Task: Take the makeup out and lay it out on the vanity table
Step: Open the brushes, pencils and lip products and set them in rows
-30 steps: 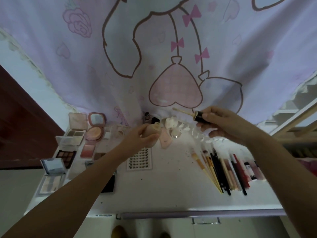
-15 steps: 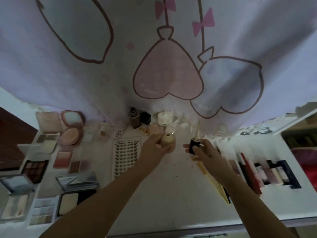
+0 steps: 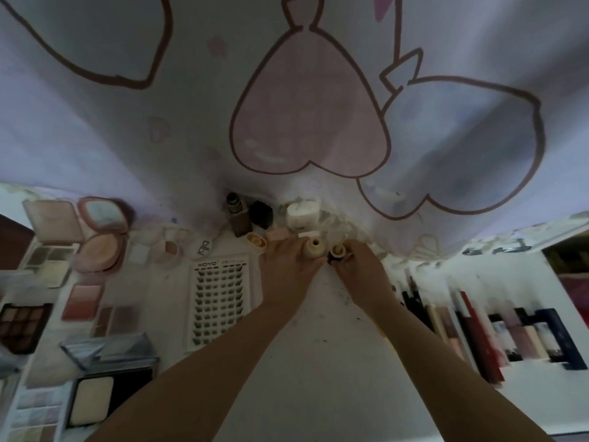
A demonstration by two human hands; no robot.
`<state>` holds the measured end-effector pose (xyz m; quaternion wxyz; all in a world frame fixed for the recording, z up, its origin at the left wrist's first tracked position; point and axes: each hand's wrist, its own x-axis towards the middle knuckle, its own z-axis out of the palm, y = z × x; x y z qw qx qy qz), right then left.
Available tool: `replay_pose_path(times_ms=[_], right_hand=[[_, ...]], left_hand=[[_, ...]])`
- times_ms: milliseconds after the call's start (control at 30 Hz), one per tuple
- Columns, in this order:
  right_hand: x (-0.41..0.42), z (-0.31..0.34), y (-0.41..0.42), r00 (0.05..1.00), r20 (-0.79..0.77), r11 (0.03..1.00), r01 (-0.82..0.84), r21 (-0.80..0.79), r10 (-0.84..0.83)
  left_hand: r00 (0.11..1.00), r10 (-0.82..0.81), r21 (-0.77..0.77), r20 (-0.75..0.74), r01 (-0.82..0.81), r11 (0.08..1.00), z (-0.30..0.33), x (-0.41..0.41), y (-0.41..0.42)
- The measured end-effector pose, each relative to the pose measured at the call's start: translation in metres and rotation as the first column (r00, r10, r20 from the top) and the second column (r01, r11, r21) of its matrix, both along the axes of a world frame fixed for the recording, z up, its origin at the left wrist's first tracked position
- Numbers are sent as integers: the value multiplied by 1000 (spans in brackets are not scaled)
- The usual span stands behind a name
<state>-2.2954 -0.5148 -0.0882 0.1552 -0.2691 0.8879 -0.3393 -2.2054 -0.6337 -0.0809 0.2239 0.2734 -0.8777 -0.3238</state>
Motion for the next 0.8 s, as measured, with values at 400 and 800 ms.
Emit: replay_pose_path(times_ms=[400, 800], right_hand=[[-3, 27, 6, 998, 48, 999, -31, -10, 31], [21, 53, 104, 991, 11, 828, -119, 548, 135]], left_hand=[[987, 26, 99, 157, -42, 994, -2, 3, -10], [843, -228, 121, 487, 193, 974, 18, 27, 114]])
